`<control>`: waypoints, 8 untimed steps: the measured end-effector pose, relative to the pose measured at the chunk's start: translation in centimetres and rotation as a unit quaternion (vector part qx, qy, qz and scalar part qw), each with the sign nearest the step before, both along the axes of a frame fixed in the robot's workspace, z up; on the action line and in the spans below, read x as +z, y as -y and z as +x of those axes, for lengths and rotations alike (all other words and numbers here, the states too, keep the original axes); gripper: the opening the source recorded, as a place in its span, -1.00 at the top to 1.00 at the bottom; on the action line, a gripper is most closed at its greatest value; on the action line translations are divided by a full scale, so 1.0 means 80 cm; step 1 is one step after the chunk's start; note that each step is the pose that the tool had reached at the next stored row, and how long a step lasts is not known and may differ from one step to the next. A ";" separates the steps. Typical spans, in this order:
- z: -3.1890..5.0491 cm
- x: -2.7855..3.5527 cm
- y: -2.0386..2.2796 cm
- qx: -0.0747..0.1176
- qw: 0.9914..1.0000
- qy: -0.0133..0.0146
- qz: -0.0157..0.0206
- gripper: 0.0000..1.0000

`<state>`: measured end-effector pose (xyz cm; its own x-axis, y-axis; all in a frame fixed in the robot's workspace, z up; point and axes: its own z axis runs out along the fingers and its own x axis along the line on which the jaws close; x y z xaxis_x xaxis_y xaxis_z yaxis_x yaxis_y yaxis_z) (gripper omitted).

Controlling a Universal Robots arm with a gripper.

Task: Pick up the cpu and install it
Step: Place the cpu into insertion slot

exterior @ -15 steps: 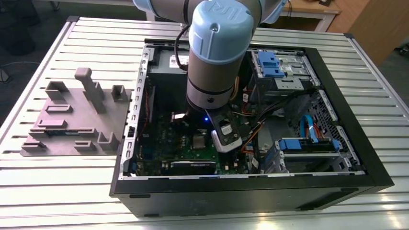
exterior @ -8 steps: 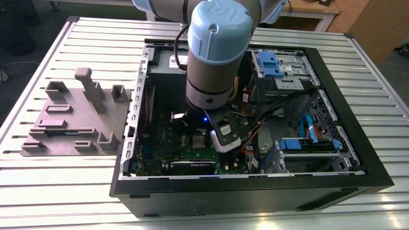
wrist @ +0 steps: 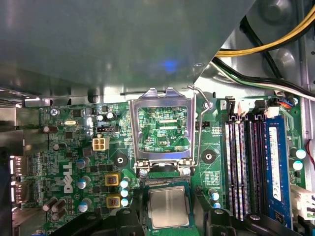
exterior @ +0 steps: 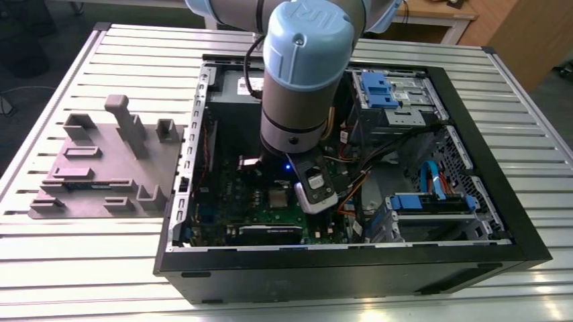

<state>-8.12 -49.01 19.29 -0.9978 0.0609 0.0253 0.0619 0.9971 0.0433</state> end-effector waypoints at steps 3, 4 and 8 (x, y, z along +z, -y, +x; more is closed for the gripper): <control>0.000 -0.0010 0.0000 0.003 1.000 0.000 0.003 -0.04; 0.000 -0.0016 0.0001 0.003 1.000 0.000 0.003 0.00; 0.000 -0.0022 0.0002 0.003 1.000 0.000 0.004 0.18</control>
